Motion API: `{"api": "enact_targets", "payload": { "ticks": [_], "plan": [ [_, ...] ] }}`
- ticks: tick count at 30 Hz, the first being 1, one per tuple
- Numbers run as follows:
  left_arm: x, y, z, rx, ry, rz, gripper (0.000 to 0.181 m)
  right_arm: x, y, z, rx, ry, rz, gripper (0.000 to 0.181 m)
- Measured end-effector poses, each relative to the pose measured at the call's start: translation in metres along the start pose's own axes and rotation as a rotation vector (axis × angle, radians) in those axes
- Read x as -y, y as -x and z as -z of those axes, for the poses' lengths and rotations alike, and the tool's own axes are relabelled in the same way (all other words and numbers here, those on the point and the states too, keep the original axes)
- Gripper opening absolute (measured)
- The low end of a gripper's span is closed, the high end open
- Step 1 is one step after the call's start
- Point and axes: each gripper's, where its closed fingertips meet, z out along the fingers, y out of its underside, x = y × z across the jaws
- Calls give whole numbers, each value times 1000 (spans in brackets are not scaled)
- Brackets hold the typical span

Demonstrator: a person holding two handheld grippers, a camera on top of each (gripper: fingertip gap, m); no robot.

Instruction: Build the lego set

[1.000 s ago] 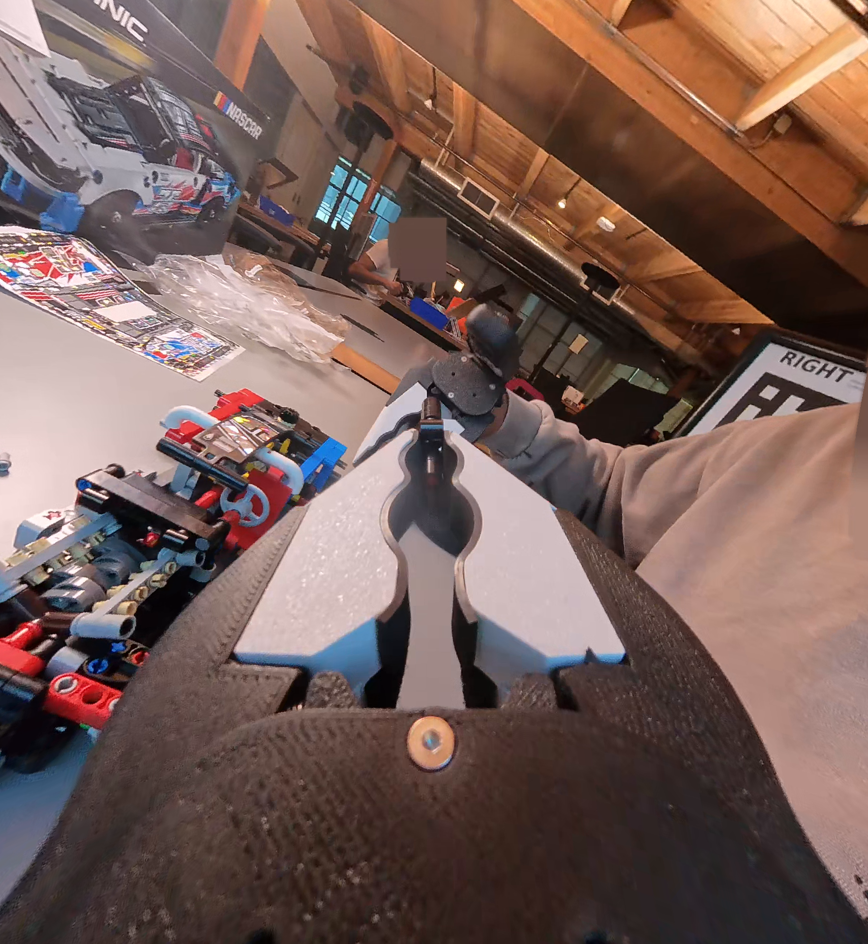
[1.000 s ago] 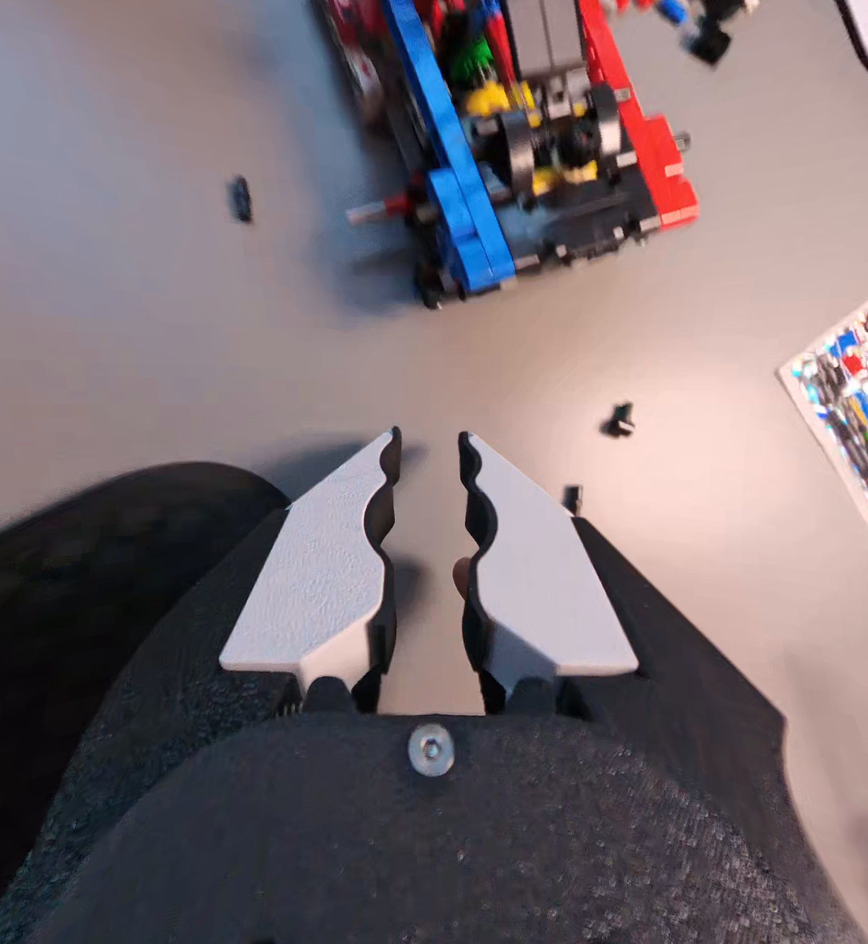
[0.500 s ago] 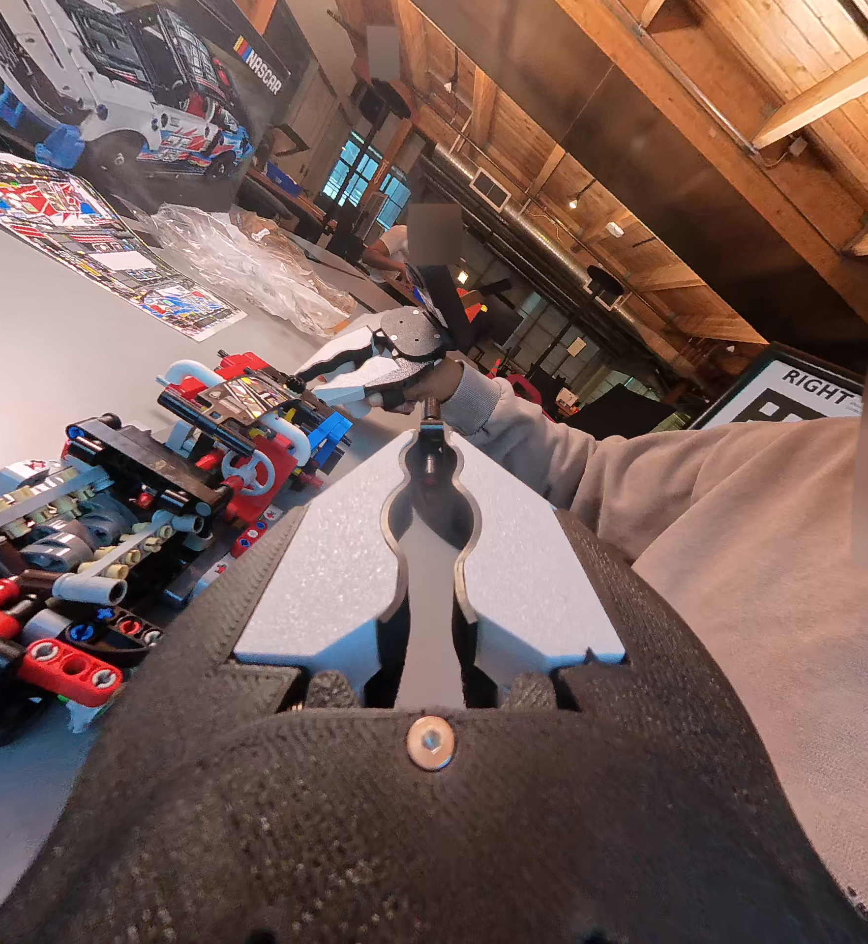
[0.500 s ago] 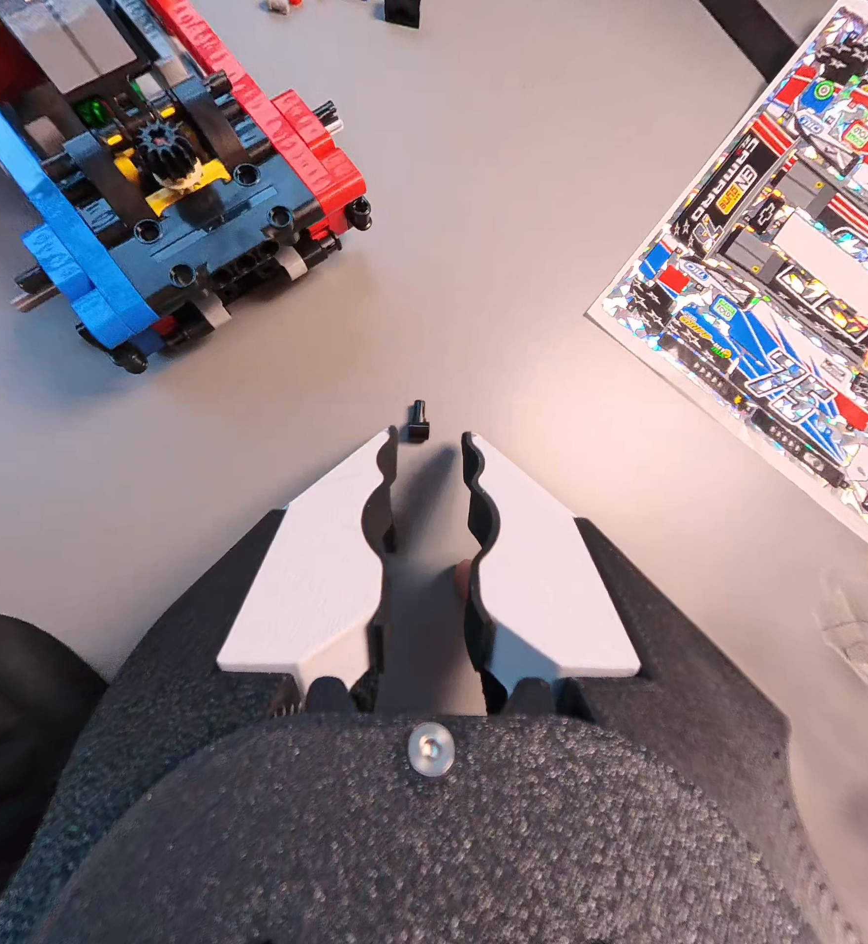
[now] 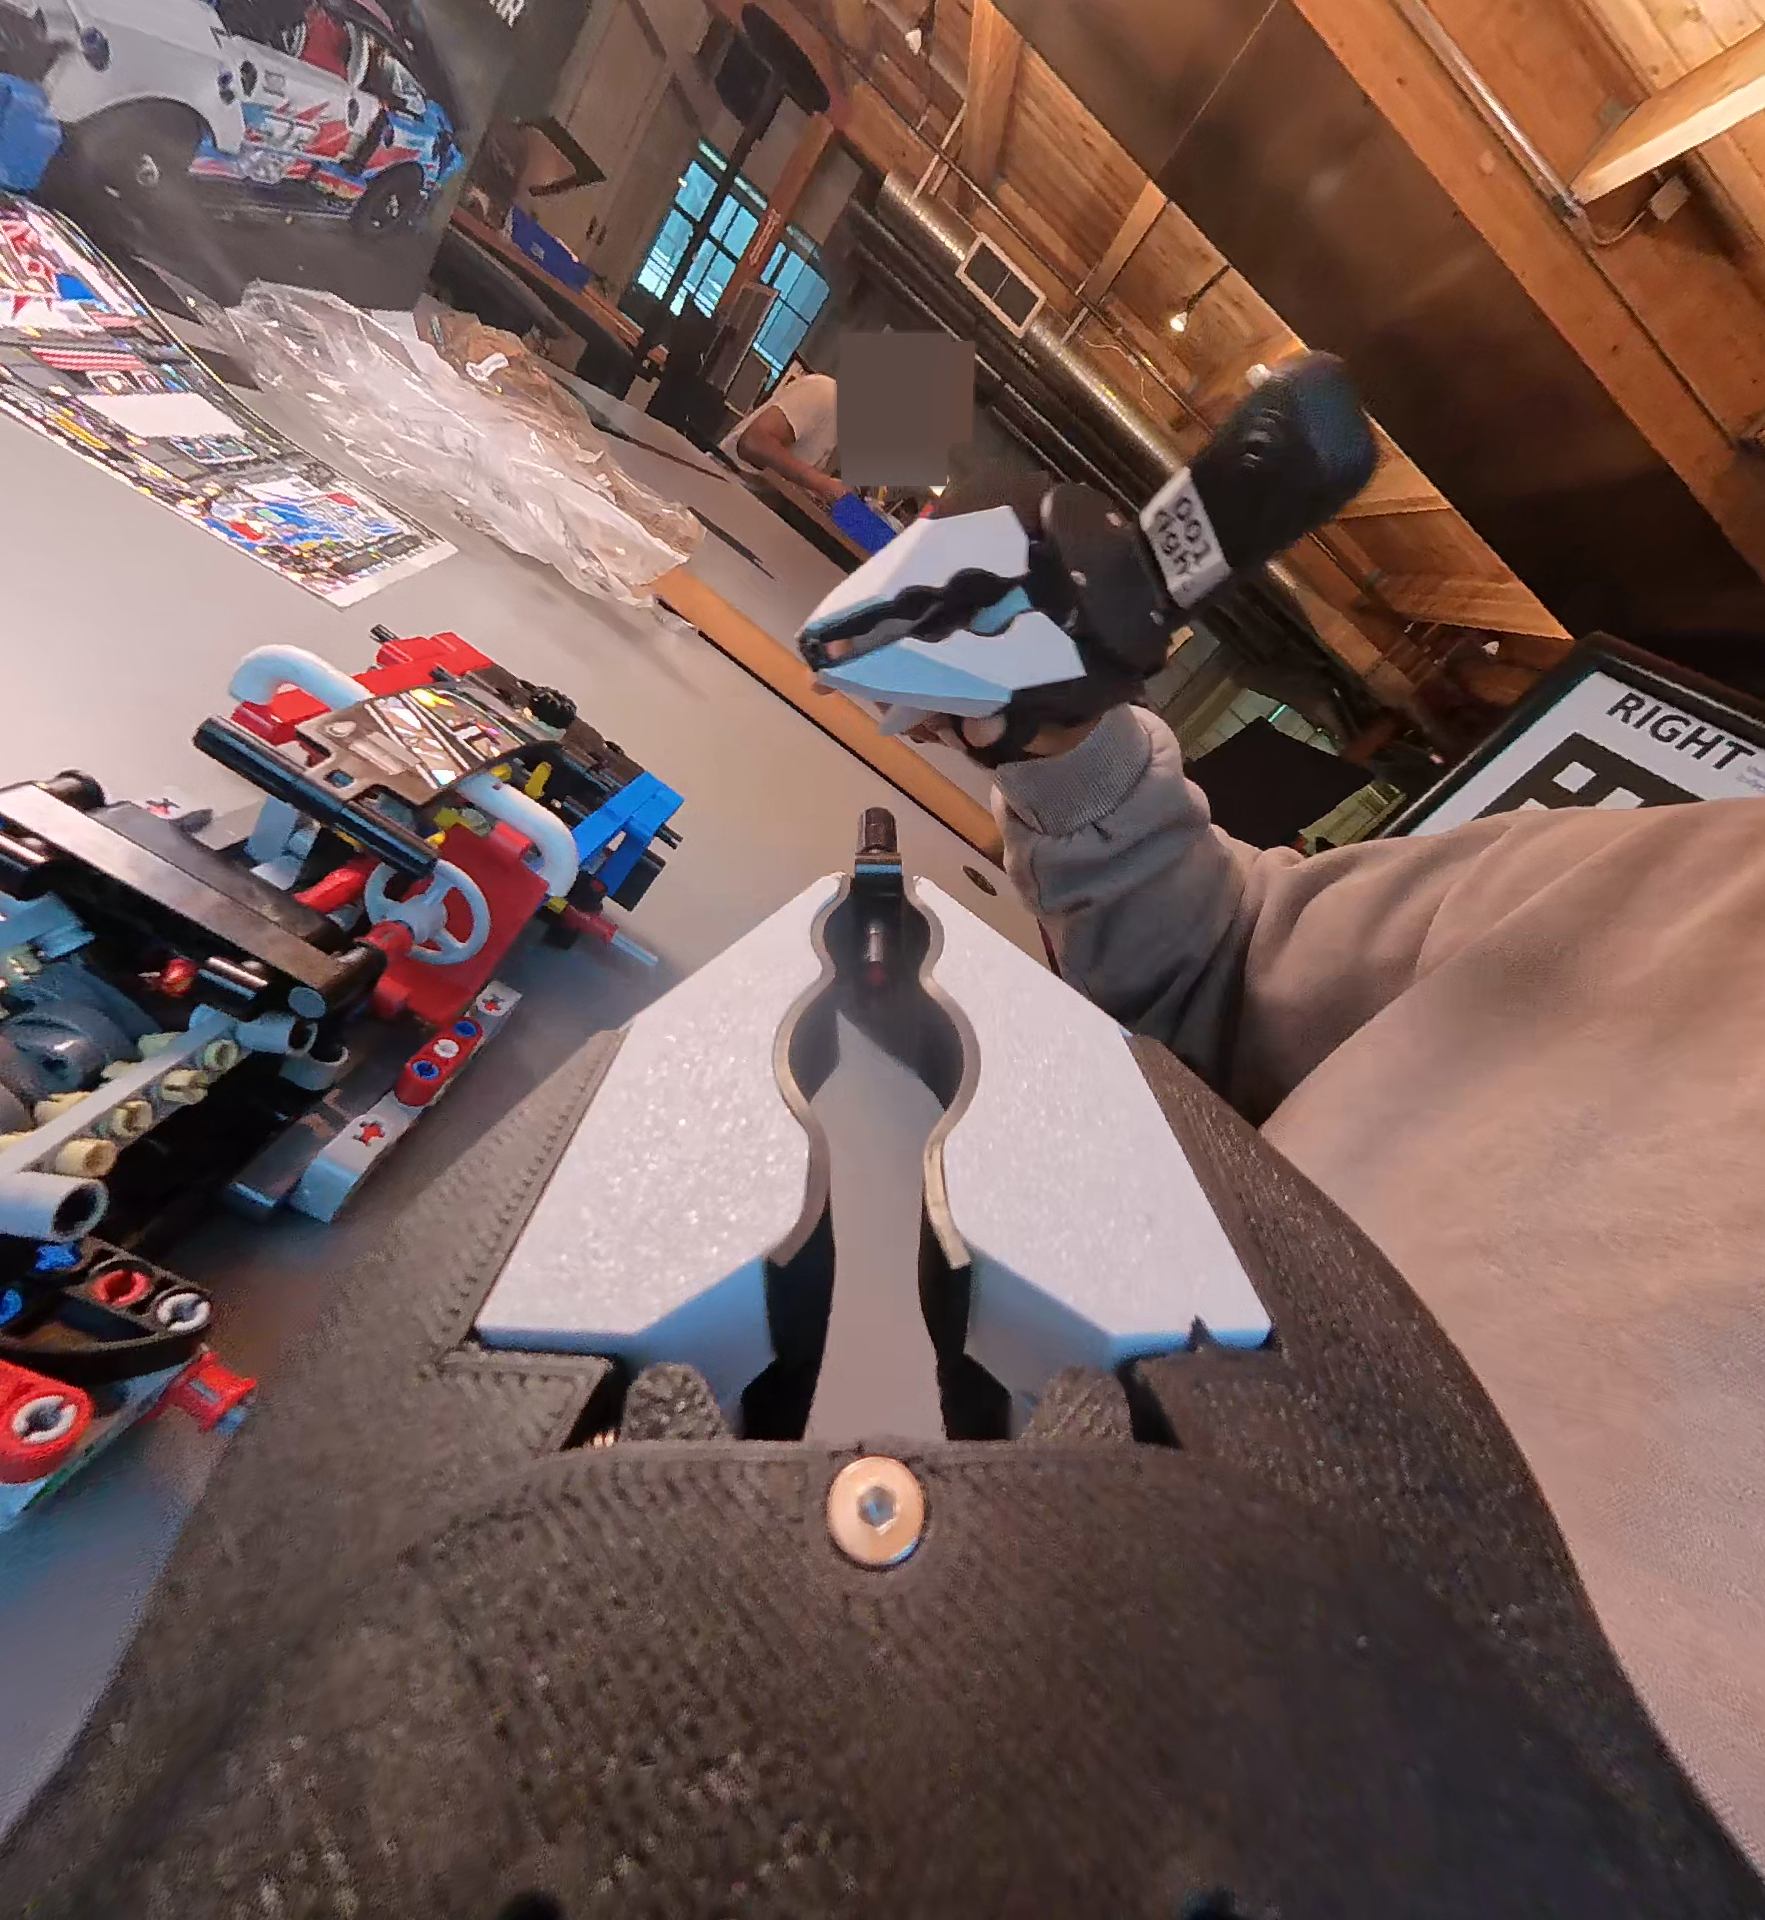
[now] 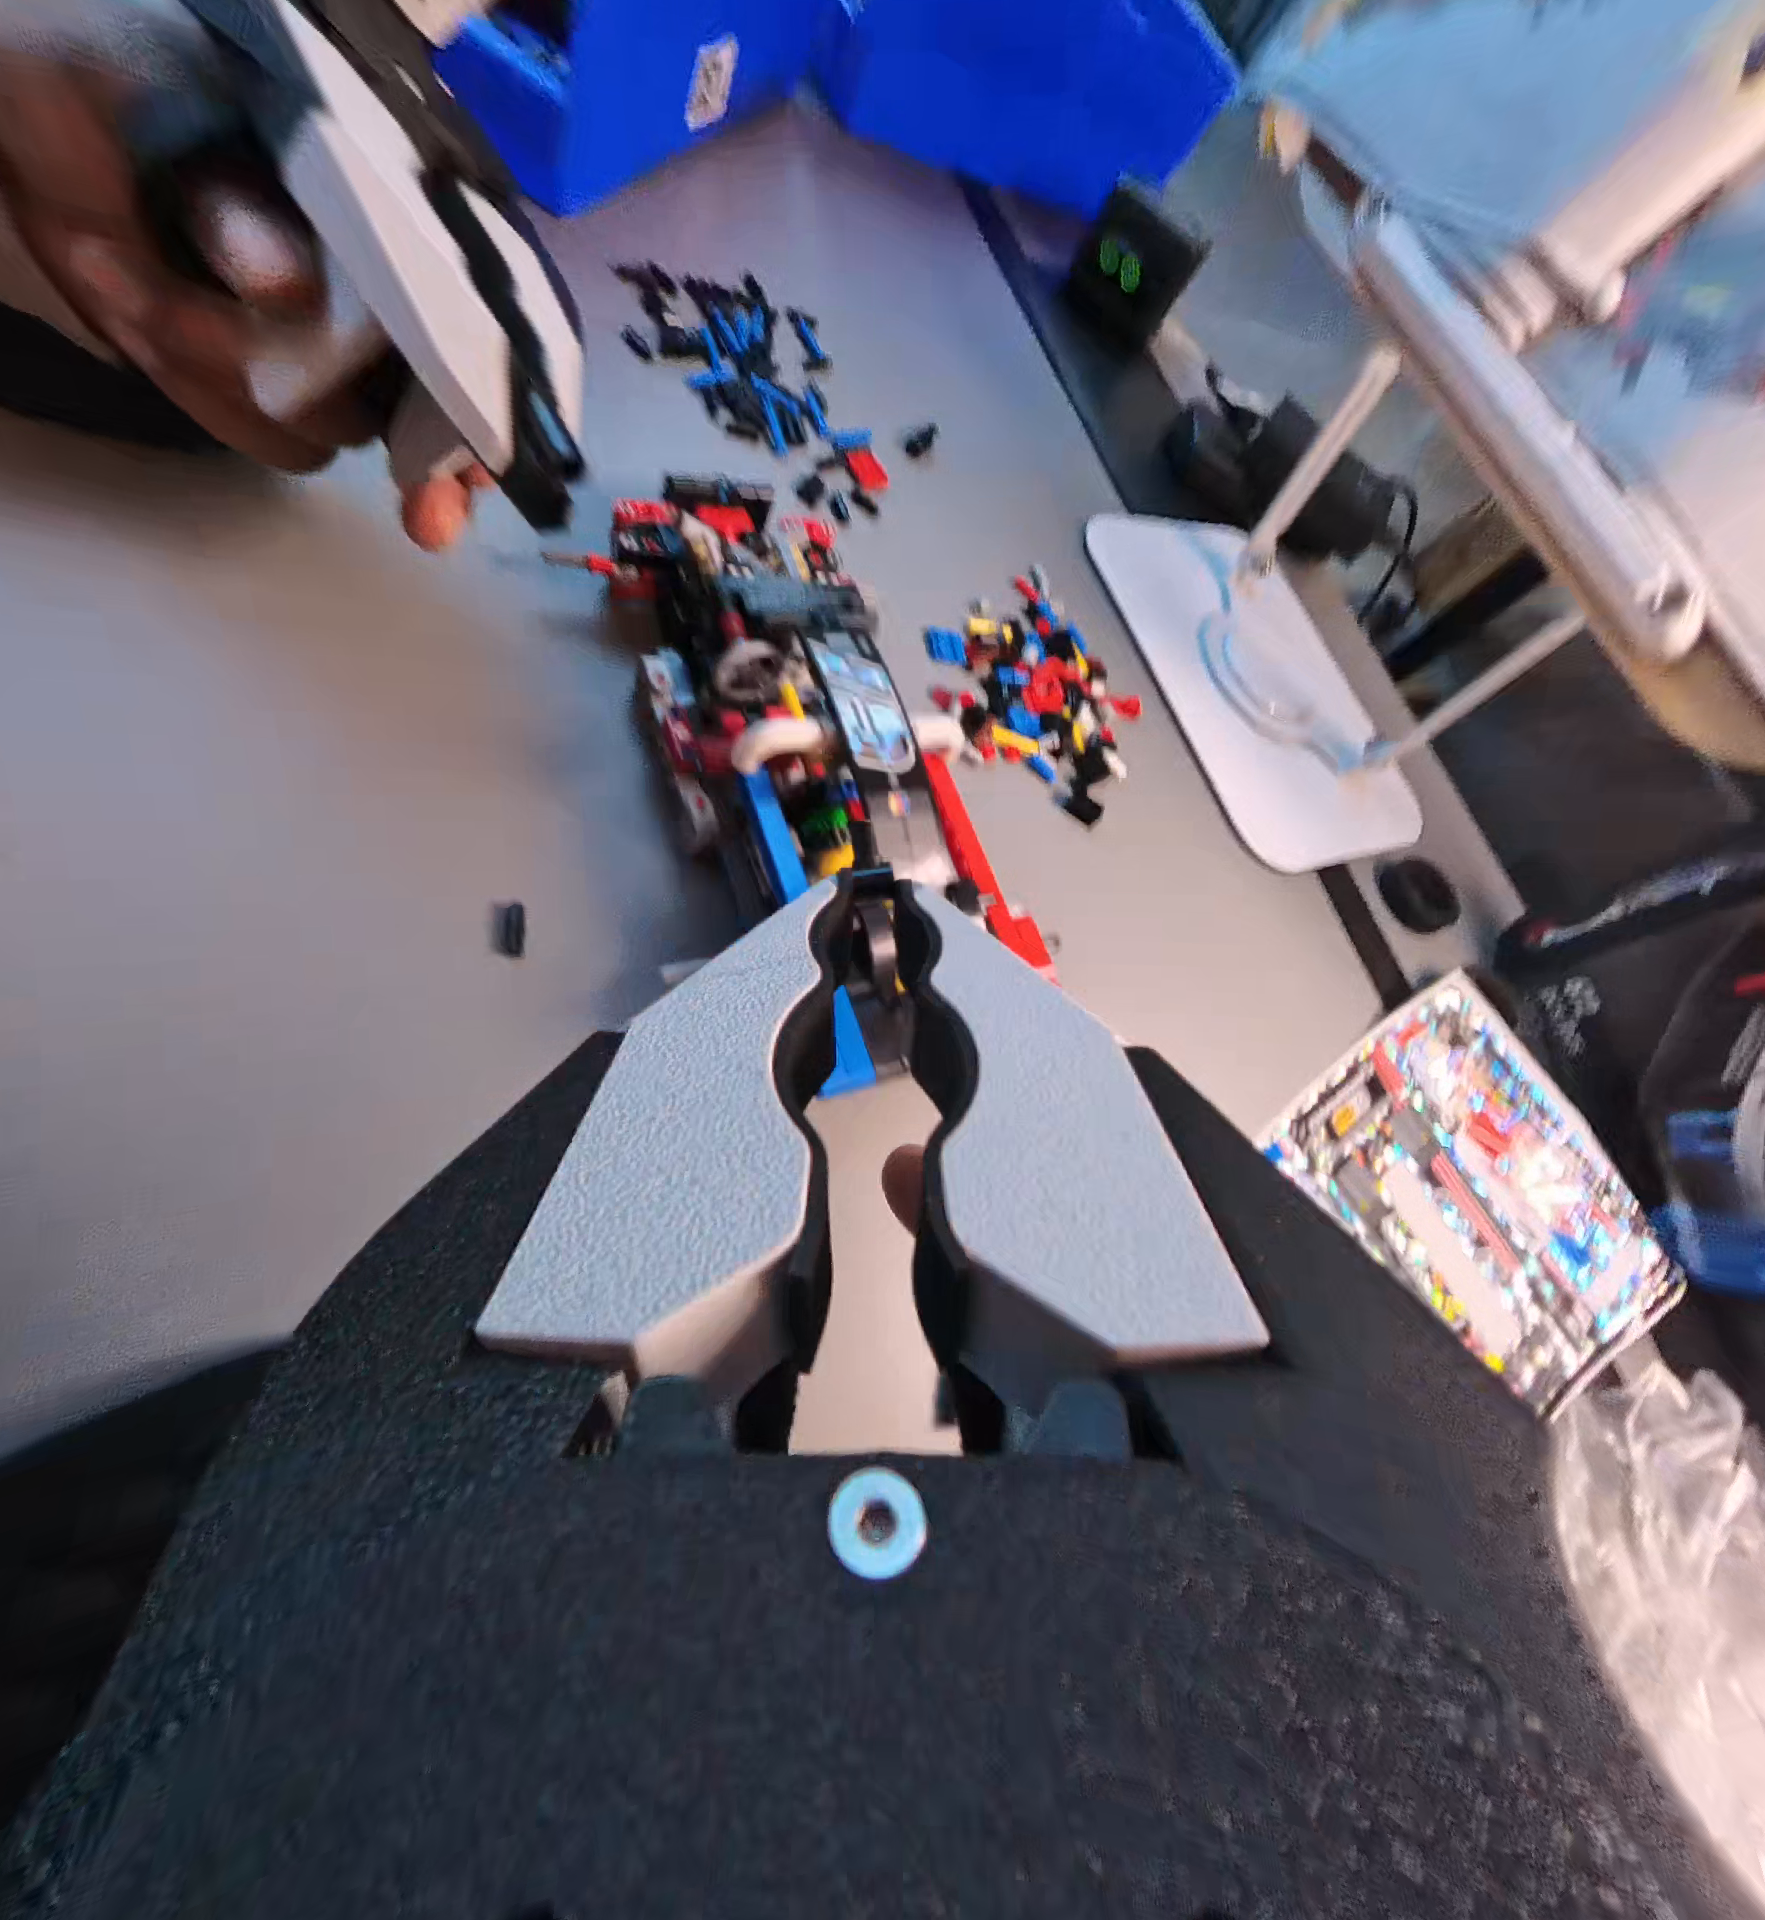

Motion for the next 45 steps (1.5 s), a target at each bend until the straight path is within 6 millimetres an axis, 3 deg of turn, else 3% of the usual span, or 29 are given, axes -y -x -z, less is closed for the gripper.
{"api": "enact_targets", "payload": {
  "ticks": [2, 4, 10, 20, 33, 40, 45],
  "plan": [
    [-5, 1, -3, 13, 18, 9, 4, 23, 23, -9, -12, -65, 63, 4],
    [-9, -1, -6, 13, 37, -9, 5, 34, 43, -22, 0, -99, 113, 5],
    [-13, -3, -6, 19, 69, -39, 5, 45, 65, -38, 53, -139, 178, 5],
    [-19, -3, -8, 9, 104, -9, 5, 40, 71, -42, 64, -93, 221, 4],
    [-31, 7, -7, 58, 175, 52, 5, 33, 77, -47, -158, -16, 497, 4],
    [-31, -8, -9, -42, 164, 76, 5, 35, 83, -37, 3, -158, 286, 4],
    [-35, -13, -12, -52, 187, 60, 5, 34, 87, -35, -20, -158, 333, 4]
  ]
}}
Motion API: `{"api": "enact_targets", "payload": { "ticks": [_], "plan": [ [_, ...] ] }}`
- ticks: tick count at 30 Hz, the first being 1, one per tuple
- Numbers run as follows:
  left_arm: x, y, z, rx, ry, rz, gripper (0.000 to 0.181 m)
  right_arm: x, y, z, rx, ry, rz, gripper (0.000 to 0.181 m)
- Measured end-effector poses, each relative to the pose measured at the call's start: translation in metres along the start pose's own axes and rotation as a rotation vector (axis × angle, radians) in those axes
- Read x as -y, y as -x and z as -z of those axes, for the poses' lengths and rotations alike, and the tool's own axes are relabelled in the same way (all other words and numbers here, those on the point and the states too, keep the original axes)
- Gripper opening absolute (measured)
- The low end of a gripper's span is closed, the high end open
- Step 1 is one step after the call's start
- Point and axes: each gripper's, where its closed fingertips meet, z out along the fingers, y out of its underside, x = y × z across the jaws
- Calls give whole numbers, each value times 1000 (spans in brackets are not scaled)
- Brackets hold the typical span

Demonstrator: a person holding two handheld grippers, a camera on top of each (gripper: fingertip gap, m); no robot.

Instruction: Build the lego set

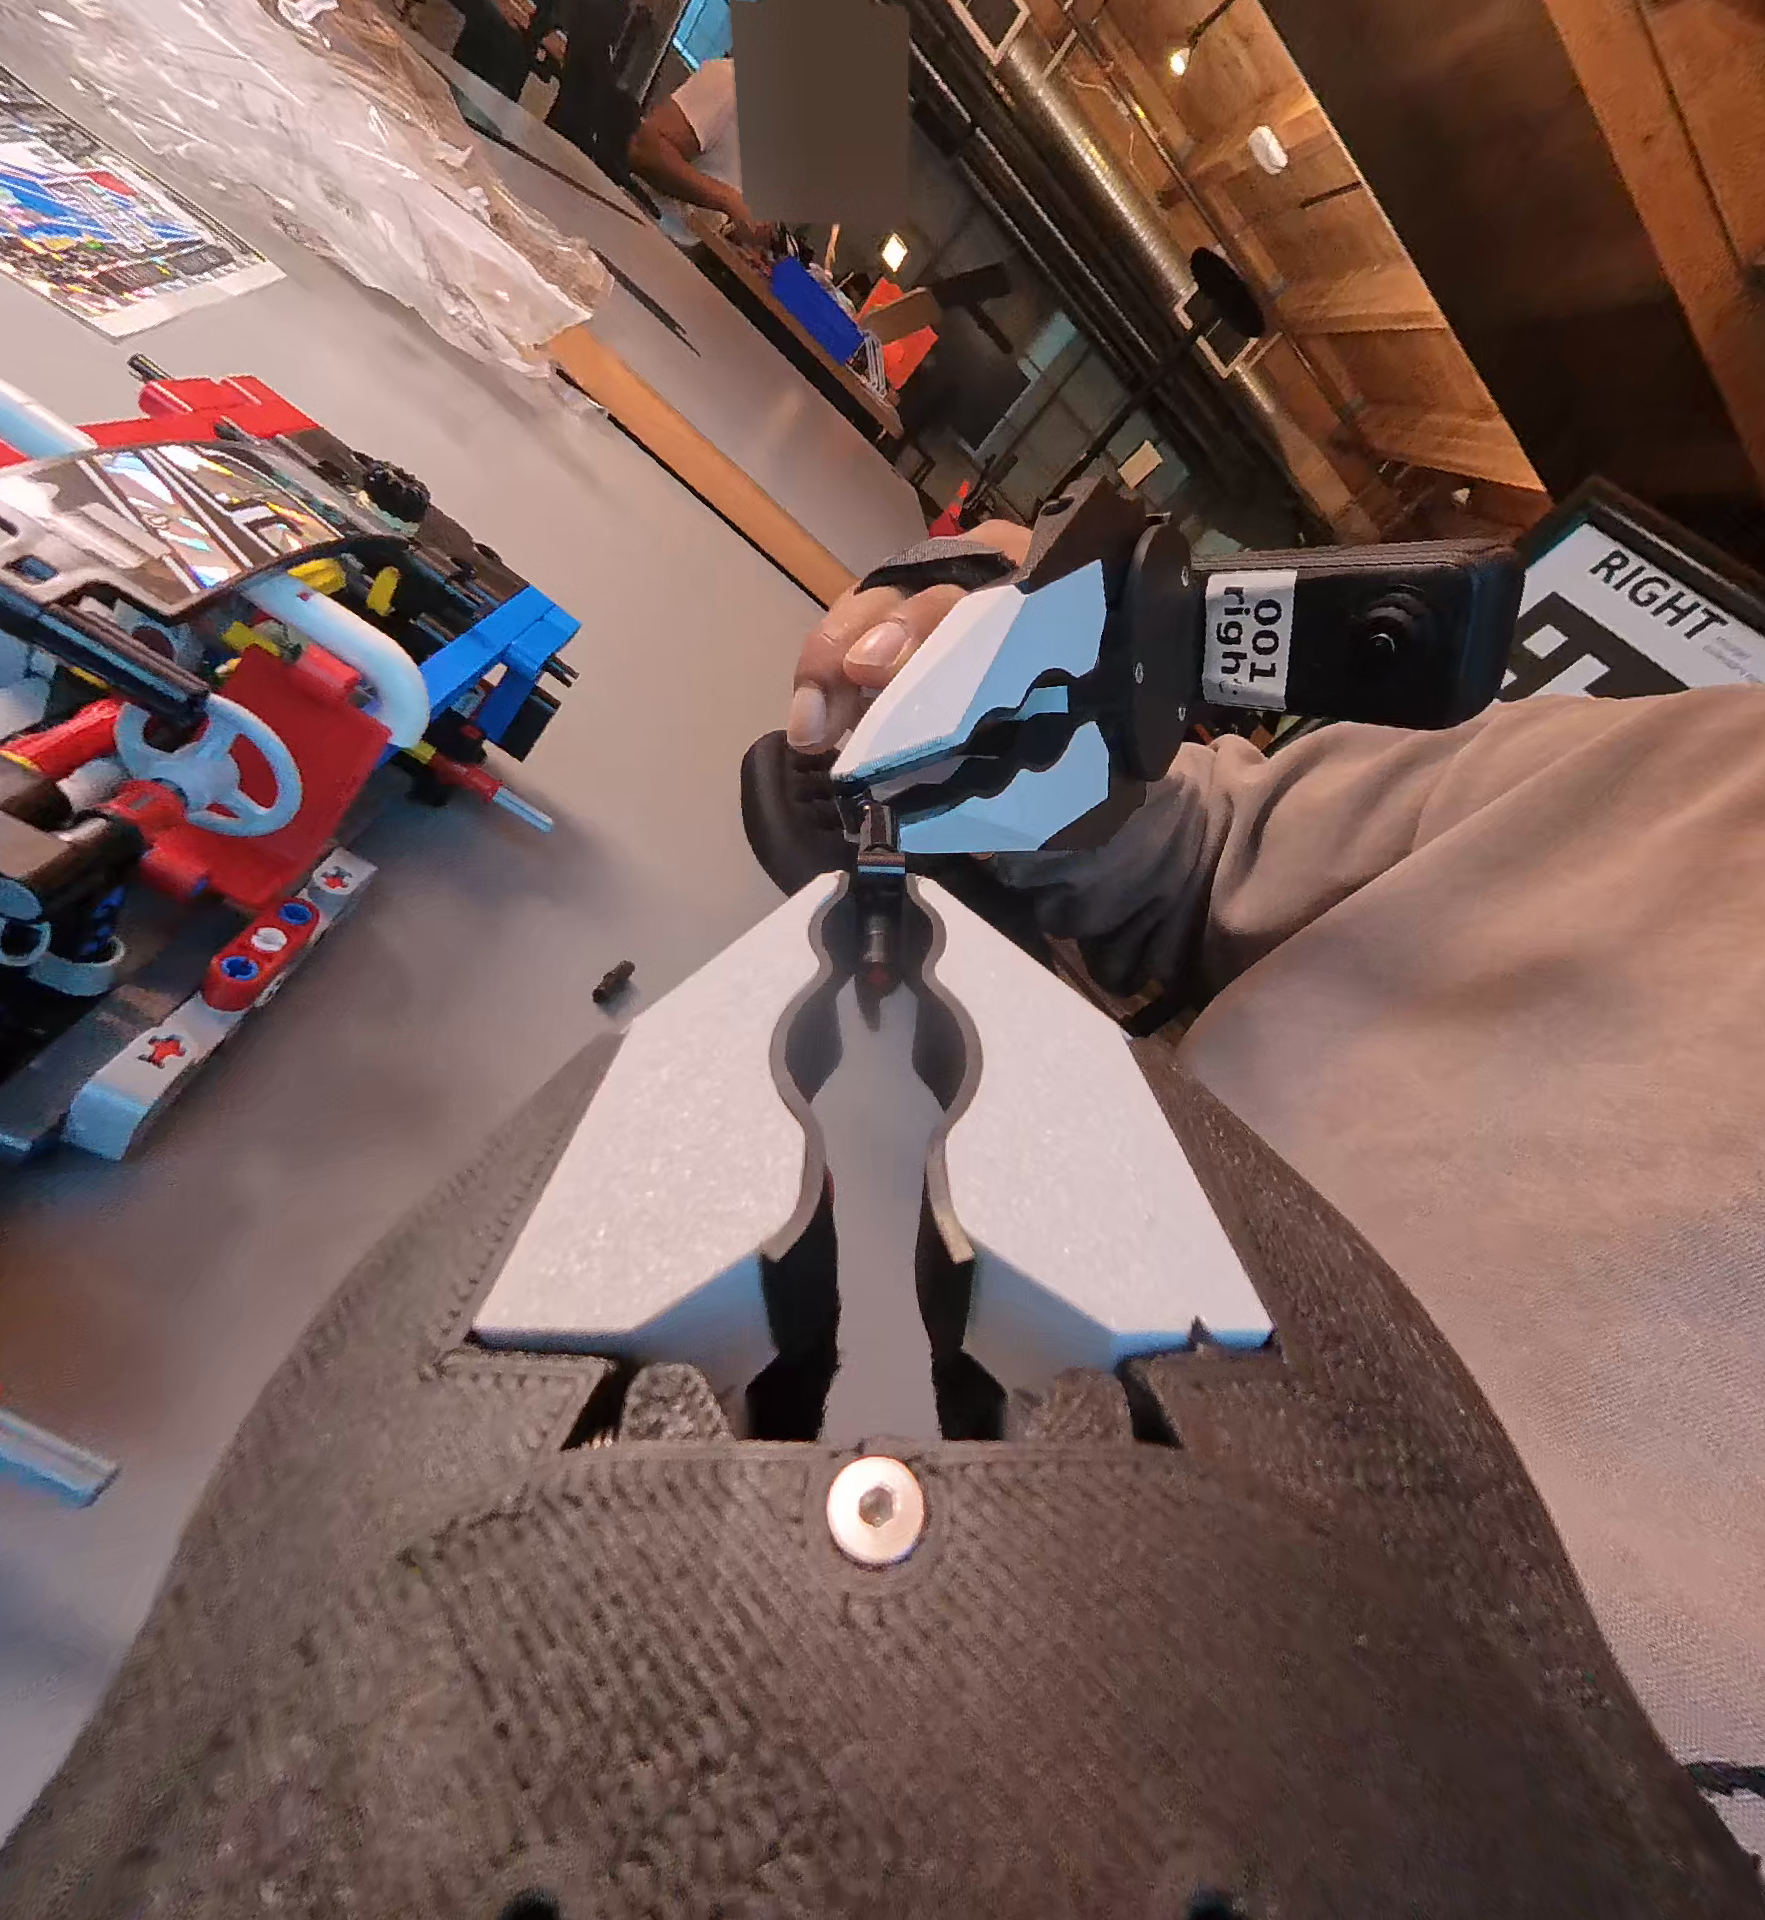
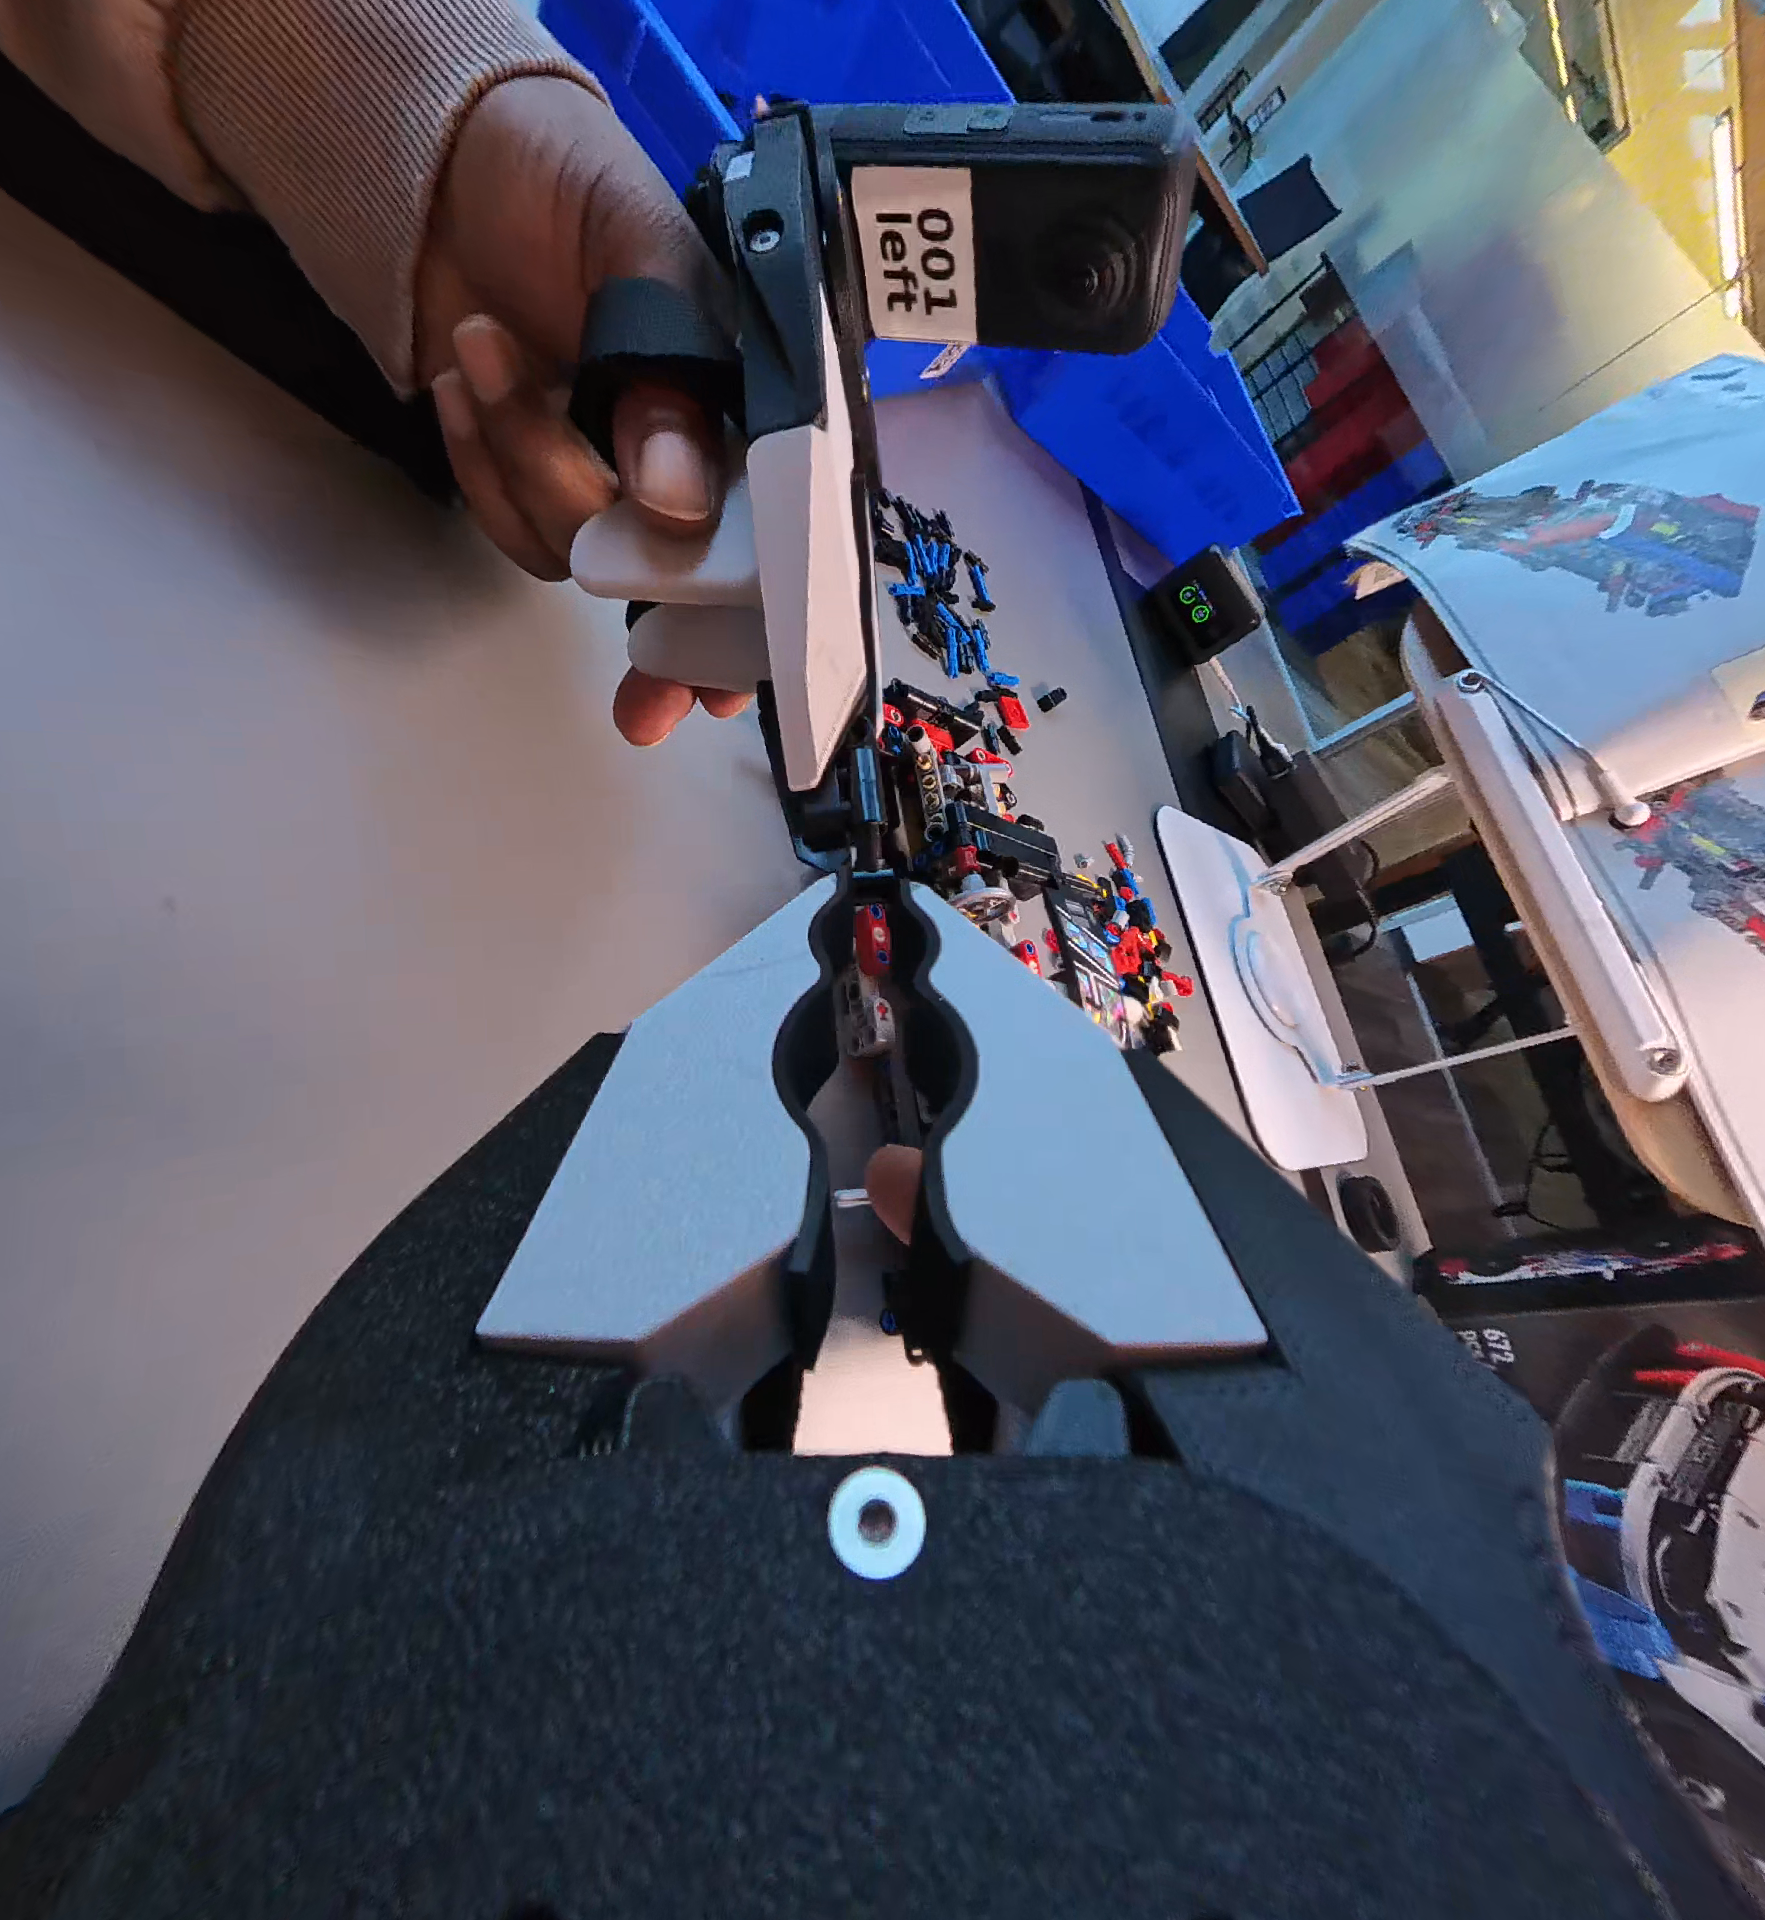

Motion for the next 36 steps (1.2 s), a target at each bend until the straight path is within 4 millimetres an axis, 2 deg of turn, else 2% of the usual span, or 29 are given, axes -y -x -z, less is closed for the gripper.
{"api": "enact_targets", "payload": {
  "ticks": [8, 11, 14, 18, 23, 28, 31, 34, 36],
  "plan": [
    [-5, 15, -2, 152, 45, -82, 5, -6, 2, -2, -53, 112, 85, 3],
    [-4, 14, 0, 145, 34, -83, 5, -6, 0, -4, -66, 124, 76, 4],
    [-2, 7, 1, 92, 17, -76, 5, -1, -1, 0, -26, 49, -15, 4],
    [-2, -6, -2, 31, 14, -114, 5, 6, 2, 8, 105, -82, -275, 4],
    [-3, -7, -4, 63, 38, -183, 5, 5, 4, 9, 114, -77, -289, 4],
    [-8, -2, -5, 148, 95, -307, 5, 0, 7, 10, 85, 3, -157, 4],
    [-13, 5, -5, 256, 161, -487, 6, -3, 10, 8, 83, 69, -70, 4],
    [-16, 4, -5, 298, 193, -659, 6, -1, 13, 9, 139, 52, -151, 4],
    [-11, -4, -5, 281, 159, -723, 6, 7, 10, 13, 171, -14, -259, 4]
  ]
}}
